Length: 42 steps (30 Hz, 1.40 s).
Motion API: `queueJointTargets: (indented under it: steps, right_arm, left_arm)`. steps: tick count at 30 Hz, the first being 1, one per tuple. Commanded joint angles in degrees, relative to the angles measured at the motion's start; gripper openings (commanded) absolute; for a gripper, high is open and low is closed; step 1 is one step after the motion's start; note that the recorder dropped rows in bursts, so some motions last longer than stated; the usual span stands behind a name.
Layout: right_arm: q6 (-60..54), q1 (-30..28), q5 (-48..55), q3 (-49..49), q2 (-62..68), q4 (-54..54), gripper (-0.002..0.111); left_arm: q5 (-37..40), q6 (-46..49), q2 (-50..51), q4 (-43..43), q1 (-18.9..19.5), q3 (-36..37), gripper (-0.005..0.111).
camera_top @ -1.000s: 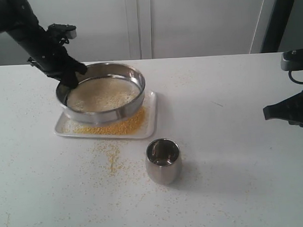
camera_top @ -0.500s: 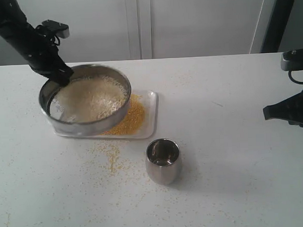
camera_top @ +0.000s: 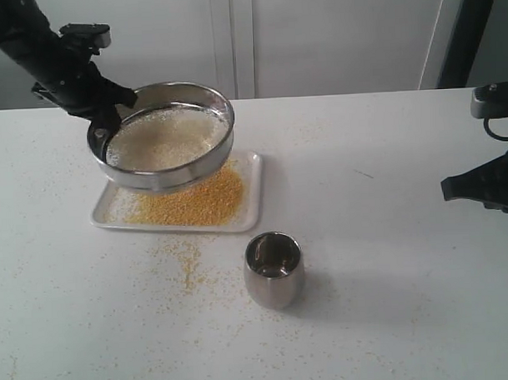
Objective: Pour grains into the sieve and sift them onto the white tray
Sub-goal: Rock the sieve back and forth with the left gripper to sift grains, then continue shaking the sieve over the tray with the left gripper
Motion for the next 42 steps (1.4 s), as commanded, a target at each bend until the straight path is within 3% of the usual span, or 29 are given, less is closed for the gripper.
queueJointTargets:
  steps: [1,2,3,4,6,7,8,10,11,13,14,16,18,19,20,21,22,23,25,27,28,29,32,33,34,36,37,38,42]
  right_arm:
    - [0.00,-0.31,-0.42,-0.31,-0.15,-0.35,0.000]
    - [0.00,-0.31,-0.42,-0.31,-0.15,-0.35,0.000]
    - [0.00,-0.31,-0.42,-0.31,-0.15,-0.35,0.000]
    - [0.00,-0.31,-0.42,-0.31,-0.15,-0.35,0.000]
    - [0.00,-0.31,-0.42,-0.31,-0.15,-0.35,0.000]
    - [0.00,-0.31,-0.42,-0.31,-0.15,-0.35,0.000]
    - [0.00,-0.31,-0.42,-0.31,-0.15,-0.35,0.000]
    - [0.00,-0.31,-0.42,-0.31,-0.15,-0.35,0.000]
    - [0.00,-0.31,-0.42,-0.31,-0.15,-0.35,0.000]
    - [0.00,-0.31,-0.42,-0.31,-0.15,-0.35,0.000]
    - [0.00,-0.31,-0.56,-0.31,-0.15,-0.35,0.000]
    - [0.00,-0.31,-0.56,-0.31,-0.15,-0.35,0.000]
    - [0.00,-0.31,-0.56,-0.31,-0.15,-0.35,0.000]
    - [0.00,-0.31,-0.56,-0.31,-0.15,-0.35,0.000]
    - [0.00,-0.31,-0.56,-0.31,-0.15,-0.35,0.000]
    - [0.00,-0.31,-0.56,-0.31,-0.15,-0.35,0.000]
    - [0.00,-0.31,-0.56,-0.31,-0.15,-0.35,0.000]
    - [0.00,-0.31,-0.56,-0.31,-0.15,-0.35,0.000]
    - [0.00,-0.31,-0.44,-0.31,-0.15,-0.35,0.000]
    - [0.00,-0.31,-0.44,-0.31,-0.15,-0.35,0.000]
    - [0.00,-0.31,-0.44,-0.31,-0.15,-0.35,0.000]
    - [0.00,-0.31,-0.44,-0.31,-0.15,-0.35,0.000]
    - [0.00,-0.31,-0.44,-0.31,-0.15,-0.35,0.000]
    - [0.00,-0.31,-0.44,-0.31,-0.15,-0.35,0.000]
    - [0.00,-0.31,-0.44,-0.31,-0.15,-0.35,0.000]
    - [0.00,-0.31,-0.44,-0.31,-0.15,-0.35,0.000]
    - [0.00,-0.31,-0.55,-0.31,-0.15,-0.35,0.000]
    - [0.00,-0.31,-0.55,-0.31,-0.15,-0.35,0.000]
    - [0.00,-0.31,-0.55,-0.31,-0.15,-0.35,0.000]
  left_arm:
    - [6.74,21.12,-1.34,-15.13,-0.42,-0.22,0.000]
    - [2.07,7.47,-1.34,-10.15,-0.42,-0.22,0.000]
    - [-1.05,-15.19,-1.34,-0.35,-0.42,-0.22,0.000]
    - [-0.79,-14.75,-1.34,1.38,-0.56,-0.22,0.000]
    - [8.30,22.84,-1.34,-12.57,-1.02,-0.33,0.000]
    - [10.19,29.29,-1.34,-16.23,-1.02,-0.23,0.000]
    - [5.07,19.62,-1.34,-13.82,-1.02,-0.13,0.000]
    - [-1.90,-12.04,-1.34,-1.23,-1.02,-0.13,0.000]
    - [-1.56,-10.74,-1.34,-0.74,-1.02,-0.13,0.000]
    - [6.87,24.67,-1.34,-17.96,-1.27,-0.26,0.000]
    - [7.80,29.56,-1.34,-19.38,-1.27,-0.26,0.000]
    - [-0.80,4.81,-1.34,-8.42,-1.27,-0.26,0.000]
    - [-2.53,-16.43,-1.34,3.56,-1.27,-0.26,0.000]
    - [-2.05,-15.26,-1.34,3.61,-1.42,-0.26,0.000]
    - [0.01,-1.34,-1.34,-1.54,-1.98,-0.26,0.000]
    - [4.84,21.18,-1.34,-12.92,-2.18,-0.26,0.000]
    - [9.18,31.46,-1.34,-17.05,-2.18,-0.26,0.000]
    - [9.28,34.16,-1.34,-18.04,-2.18,-0.26,0.000]
    - [-0.02,14.01,-1.34,-7.76,-2.18,0.11,0.000]
    - [-3.30,-17.20,-1.34,7.48,-2.18,0.11,0.000]
    - [-2.95,-20.79,-1.34,9.85,-2.18,0.11,0.000]
    - [-2.03,-13.36,-1.34,7.91,-2.34,0.11,0.000]
    - [7.13,24.71,-1.34,-8.59,-2.64,0.11,0.000]
    - [6.84,26.06,-1.34,-9.38,-2.64,0.36,0.000]
    - [3.55,19.10,-1.34,-5.94,-2.64,0.92,0.000]
    - [-1.76,-10.88,-1.34,7.32,-2.64,1.06,0.000]
    - [-1.75,-19.24,-1.34,10.73,-2.64,1.06,0.000]
    - [-1.34,-19.58,-1.34,10.14,-2.64,1.06,0.000]
    - [10.72,32.37,-1.34,-17.06,-2.64,1.06,0.000]
